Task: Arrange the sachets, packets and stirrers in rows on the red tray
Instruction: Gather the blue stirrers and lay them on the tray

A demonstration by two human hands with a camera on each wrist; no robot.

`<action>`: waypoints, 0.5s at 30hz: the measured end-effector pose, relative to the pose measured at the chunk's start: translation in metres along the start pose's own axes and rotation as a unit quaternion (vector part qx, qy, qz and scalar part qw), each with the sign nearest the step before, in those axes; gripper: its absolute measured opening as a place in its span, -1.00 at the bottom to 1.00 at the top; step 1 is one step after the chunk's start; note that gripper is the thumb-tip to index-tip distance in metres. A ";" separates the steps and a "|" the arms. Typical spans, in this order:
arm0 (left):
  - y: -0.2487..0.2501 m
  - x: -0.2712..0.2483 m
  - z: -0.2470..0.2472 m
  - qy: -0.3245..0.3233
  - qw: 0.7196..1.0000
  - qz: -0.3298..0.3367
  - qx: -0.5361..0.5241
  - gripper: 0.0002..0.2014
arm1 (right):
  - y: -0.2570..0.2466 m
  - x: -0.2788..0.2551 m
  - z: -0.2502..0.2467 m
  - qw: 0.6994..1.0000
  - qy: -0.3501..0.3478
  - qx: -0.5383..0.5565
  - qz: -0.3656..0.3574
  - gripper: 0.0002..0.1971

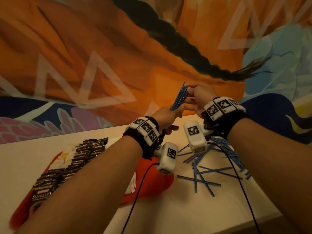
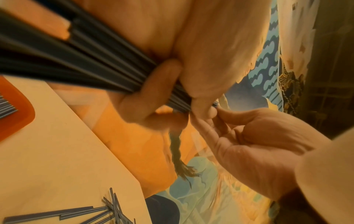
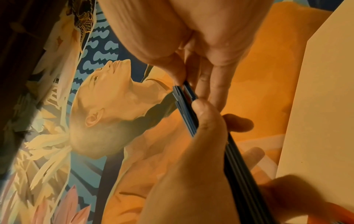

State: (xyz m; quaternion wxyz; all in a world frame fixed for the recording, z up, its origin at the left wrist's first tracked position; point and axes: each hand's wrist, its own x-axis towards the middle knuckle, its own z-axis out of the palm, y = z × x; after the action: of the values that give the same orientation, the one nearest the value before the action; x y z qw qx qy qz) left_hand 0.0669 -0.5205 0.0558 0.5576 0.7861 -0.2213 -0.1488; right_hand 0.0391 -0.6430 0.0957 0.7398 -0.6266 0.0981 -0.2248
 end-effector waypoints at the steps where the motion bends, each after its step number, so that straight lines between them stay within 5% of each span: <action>1: 0.002 -0.005 -0.002 -0.008 1.000 -0.002 -0.008 -0.68 | -0.001 -0.002 0.003 1.000 0.000 0.001 0.002 -0.76; 10: 0.000 -0.029 -0.020 0.013 0.999 -0.017 -0.039 -0.60 | 0.003 -0.007 0.021 0.997 -0.064 0.032 0.023 -0.74; 15: -0.010 -0.031 -0.029 0.003 0.999 -0.010 -0.041 -0.63 | 0.000 -0.013 0.031 0.999 -0.033 -0.012 0.025 -0.78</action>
State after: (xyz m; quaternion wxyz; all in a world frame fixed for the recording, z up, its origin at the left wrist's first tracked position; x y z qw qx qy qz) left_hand 0.0560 -0.4776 0.0553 0.5888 0.7651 -0.2051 -0.1608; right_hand 0.0408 -0.6091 0.0998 0.7401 -0.6401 0.0921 -0.1847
